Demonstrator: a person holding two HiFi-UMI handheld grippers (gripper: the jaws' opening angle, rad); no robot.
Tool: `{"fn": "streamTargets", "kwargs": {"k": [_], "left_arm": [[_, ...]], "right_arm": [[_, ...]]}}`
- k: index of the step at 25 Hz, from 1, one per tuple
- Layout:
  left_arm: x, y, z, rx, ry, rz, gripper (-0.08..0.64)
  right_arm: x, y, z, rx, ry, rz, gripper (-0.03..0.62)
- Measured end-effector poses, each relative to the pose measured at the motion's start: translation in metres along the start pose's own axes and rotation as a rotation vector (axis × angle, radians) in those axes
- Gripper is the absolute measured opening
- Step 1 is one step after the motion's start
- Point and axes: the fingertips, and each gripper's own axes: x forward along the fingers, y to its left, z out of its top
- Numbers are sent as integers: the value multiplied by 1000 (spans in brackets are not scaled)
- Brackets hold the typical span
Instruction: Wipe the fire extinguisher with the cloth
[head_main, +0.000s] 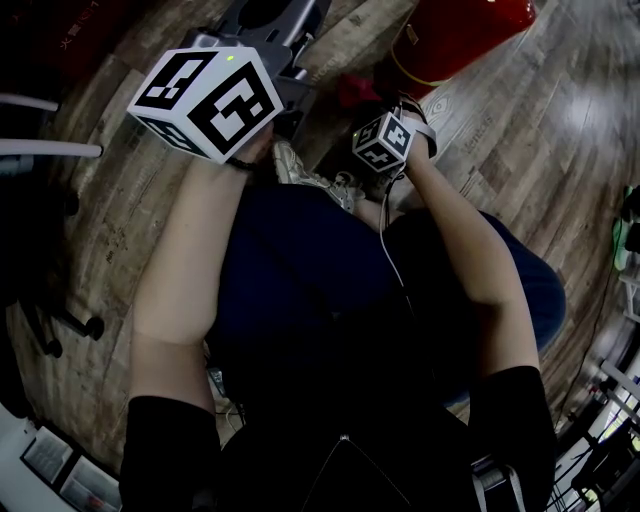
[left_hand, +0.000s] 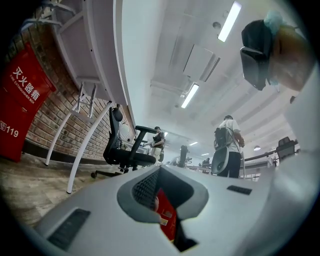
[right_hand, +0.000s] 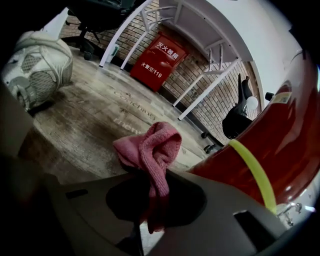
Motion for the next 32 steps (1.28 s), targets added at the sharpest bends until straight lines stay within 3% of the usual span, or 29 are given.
{"fn": "streamTargets", "kwargs": {"k": [11,18,26,32], "left_arm": [[3,-8,-10,55,36,0,14],[0,-10,-17,51,61,9,14],[3,-16,-24,59,86,-6,14],[6,-20,-29,68,99,-22,14]], "right_arm": [[-89,-51,63,84,-171,-65,71],[-160,-97,91,147,-278,-108,71],[-228,-170,79,336,-380,-192,71],[-257,-206,54,448,-438,-198,71]]}}
